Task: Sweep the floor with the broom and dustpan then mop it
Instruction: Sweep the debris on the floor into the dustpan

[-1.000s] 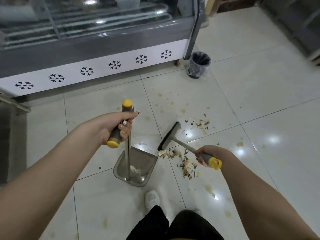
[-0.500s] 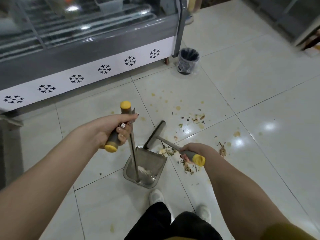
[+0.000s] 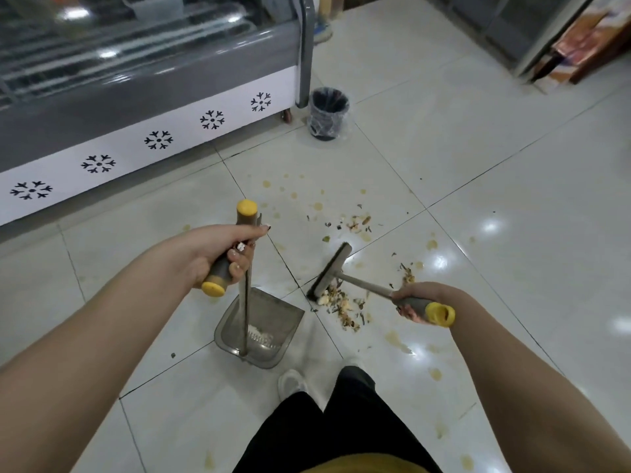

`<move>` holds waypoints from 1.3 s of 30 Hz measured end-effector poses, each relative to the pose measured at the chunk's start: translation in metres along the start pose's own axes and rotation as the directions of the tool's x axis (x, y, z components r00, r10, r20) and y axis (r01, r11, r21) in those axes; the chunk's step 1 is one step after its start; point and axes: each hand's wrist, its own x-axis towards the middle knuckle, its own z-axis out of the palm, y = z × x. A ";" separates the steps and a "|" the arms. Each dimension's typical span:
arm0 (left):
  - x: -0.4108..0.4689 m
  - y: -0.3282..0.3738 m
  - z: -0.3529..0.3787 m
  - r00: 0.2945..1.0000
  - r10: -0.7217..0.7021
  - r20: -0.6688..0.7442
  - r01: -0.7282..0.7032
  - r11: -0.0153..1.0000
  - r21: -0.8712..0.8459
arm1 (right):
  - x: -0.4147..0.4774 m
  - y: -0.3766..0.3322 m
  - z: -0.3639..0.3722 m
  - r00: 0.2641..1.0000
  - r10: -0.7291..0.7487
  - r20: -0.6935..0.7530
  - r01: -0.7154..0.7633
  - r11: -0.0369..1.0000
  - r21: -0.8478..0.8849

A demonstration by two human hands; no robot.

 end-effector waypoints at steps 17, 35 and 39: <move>0.031 0.079 0.034 0.996 0.003 -0.088 0.002 0.998 0.059 | 0.066 -0.158 0.041 0.981 -0.148 0.125 0.125 0.976 0.178; 0.057 0.121 0.091 0.999 -0.010 0.033 -0.001 0.943 0.333 | 0.018 -0.049 -0.086 0.999 -0.024 -0.047 0.037 0.959 0.282; 0.065 0.127 0.096 0.998 -0.022 0.059 0.000 0.936 0.353 | 0.007 -0.049 -0.101 0.998 -0.061 -0.011 0.061 0.955 0.291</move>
